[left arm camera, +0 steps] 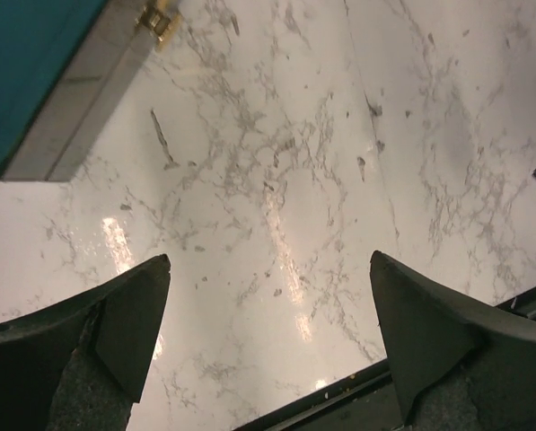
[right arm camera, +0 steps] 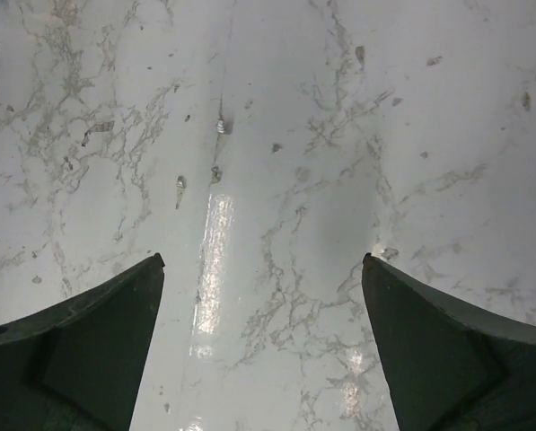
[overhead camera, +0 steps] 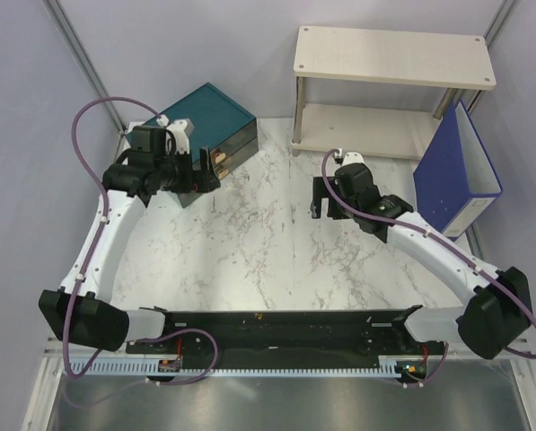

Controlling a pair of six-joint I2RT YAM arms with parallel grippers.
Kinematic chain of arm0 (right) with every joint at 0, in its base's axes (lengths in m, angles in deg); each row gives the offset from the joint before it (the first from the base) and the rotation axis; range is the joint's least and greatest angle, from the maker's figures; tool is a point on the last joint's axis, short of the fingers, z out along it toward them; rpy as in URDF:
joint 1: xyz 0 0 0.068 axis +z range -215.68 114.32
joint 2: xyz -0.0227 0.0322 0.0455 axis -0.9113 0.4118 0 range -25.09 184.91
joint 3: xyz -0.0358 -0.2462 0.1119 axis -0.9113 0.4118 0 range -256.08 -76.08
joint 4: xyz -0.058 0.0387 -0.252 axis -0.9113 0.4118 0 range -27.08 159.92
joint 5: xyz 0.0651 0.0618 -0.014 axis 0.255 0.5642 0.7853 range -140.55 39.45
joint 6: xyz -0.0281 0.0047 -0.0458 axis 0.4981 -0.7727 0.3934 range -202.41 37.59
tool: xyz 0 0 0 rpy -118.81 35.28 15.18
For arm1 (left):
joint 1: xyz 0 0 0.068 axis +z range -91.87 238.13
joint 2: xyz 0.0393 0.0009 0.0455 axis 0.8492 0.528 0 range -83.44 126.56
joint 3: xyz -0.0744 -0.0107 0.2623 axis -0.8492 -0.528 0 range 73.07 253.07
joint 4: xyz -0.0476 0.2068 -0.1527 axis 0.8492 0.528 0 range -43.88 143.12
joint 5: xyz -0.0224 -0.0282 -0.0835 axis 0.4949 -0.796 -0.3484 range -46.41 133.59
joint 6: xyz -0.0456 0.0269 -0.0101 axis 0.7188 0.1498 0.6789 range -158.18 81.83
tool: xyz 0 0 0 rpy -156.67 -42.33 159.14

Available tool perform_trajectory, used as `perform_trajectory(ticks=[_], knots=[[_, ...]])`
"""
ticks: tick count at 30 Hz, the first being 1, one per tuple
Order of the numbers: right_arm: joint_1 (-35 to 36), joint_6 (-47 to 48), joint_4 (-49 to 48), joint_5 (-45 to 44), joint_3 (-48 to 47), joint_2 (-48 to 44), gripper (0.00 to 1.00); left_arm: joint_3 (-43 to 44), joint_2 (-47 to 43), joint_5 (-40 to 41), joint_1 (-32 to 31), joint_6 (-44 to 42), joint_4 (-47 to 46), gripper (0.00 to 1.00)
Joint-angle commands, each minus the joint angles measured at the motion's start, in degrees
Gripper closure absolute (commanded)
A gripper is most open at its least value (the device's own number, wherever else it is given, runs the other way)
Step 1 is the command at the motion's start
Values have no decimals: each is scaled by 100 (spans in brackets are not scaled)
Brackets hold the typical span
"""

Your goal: Organize the makeup

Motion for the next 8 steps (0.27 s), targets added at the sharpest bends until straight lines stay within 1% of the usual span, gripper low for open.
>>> perform_trajectory(ticks=[1, 5, 8], knots=[[-19, 162, 409, -542, 156, -652, 2, -596, -373, -38, -252, -27, -391, 1], [-45, 74, 489, -612, 340, -793, 2, -983, -585, -160, -331, -106, -496, 1], [-115, 21, 489, -604, 393, -750, 2, -1028, -629, -196, -392, -107, -584, 1]])
